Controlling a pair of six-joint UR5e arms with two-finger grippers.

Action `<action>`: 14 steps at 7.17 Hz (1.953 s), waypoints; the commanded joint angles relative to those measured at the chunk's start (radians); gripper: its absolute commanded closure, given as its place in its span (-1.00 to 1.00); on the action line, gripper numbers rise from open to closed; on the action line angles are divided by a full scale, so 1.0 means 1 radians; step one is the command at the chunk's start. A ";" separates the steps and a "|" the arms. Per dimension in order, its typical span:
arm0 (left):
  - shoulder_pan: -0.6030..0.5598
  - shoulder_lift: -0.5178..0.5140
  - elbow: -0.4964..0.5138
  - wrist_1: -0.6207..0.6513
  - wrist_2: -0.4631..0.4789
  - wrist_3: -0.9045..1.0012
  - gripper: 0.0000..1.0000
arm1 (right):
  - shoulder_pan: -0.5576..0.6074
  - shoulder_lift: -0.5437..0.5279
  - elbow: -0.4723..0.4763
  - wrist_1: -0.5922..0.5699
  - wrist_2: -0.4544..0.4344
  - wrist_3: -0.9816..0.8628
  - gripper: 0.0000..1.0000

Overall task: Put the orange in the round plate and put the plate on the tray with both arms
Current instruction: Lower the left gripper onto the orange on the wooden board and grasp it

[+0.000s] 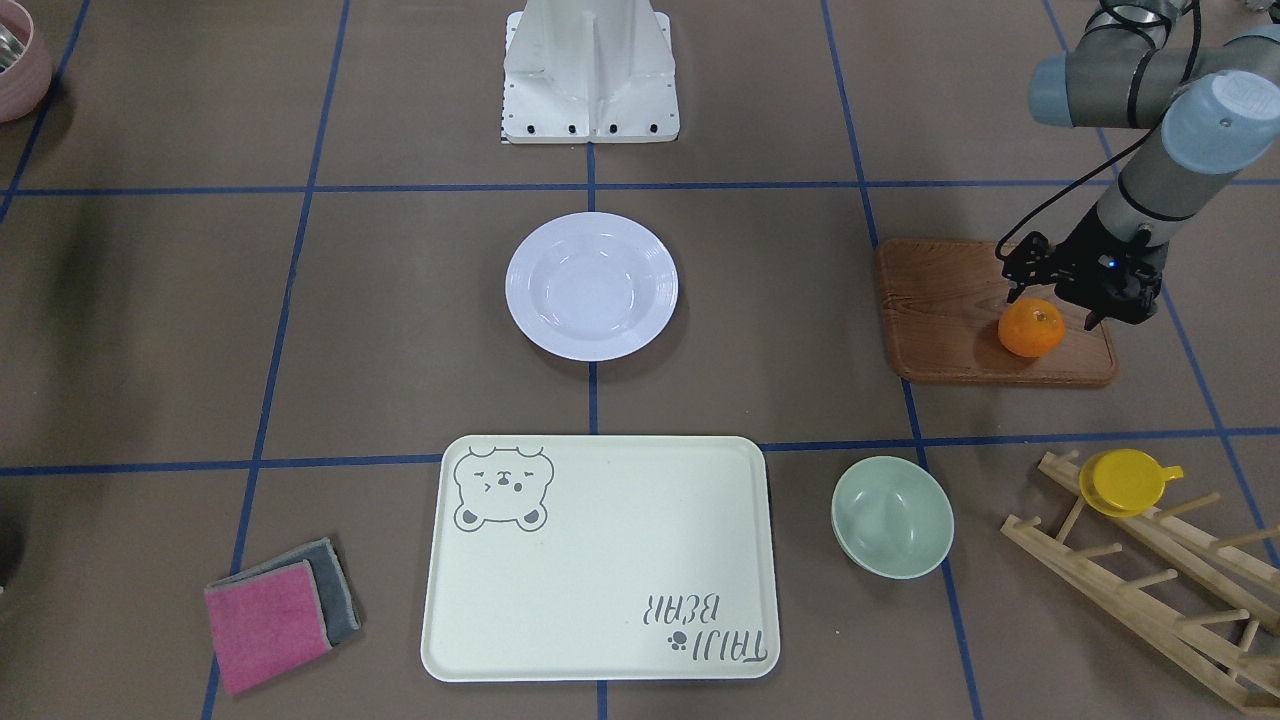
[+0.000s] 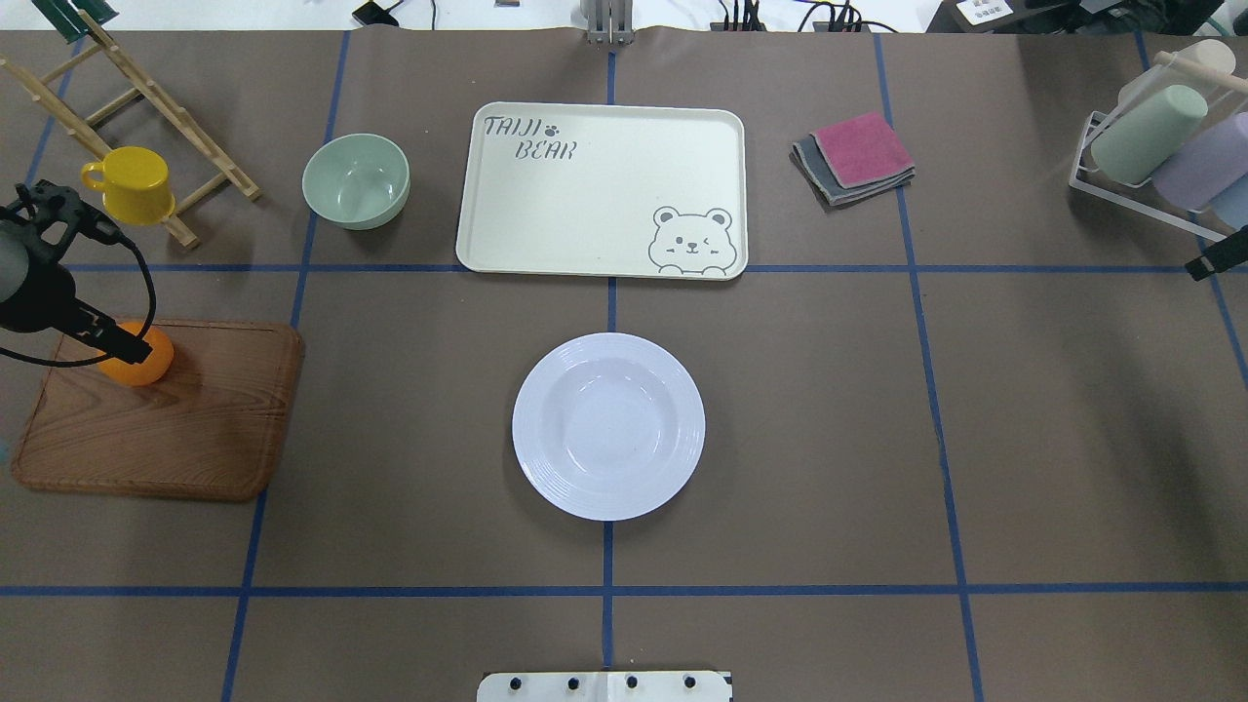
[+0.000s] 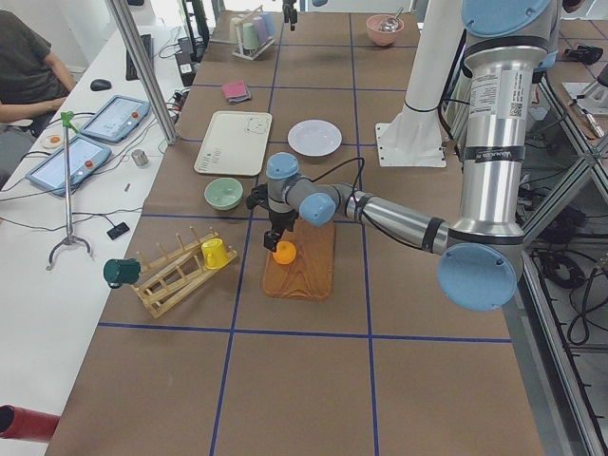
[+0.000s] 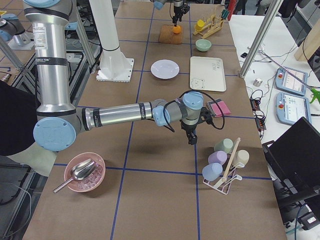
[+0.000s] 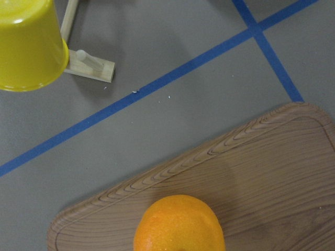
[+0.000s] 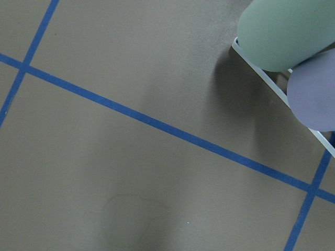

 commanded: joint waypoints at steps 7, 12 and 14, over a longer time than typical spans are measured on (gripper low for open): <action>0.019 -0.027 0.108 -0.094 -0.013 -0.025 -0.99 | -0.003 -0.001 -0.002 -0.001 -0.004 -0.002 -1.00; 0.037 -0.029 0.104 -0.091 -0.011 -0.079 0.99 | -0.008 0.000 -0.003 -0.001 -0.004 0.001 -1.00; 0.037 -0.110 0.079 -0.049 -0.051 -0.100 1.00 | -0.009 0.008 -0.003 -0.001 -0.002 0.002 -1.00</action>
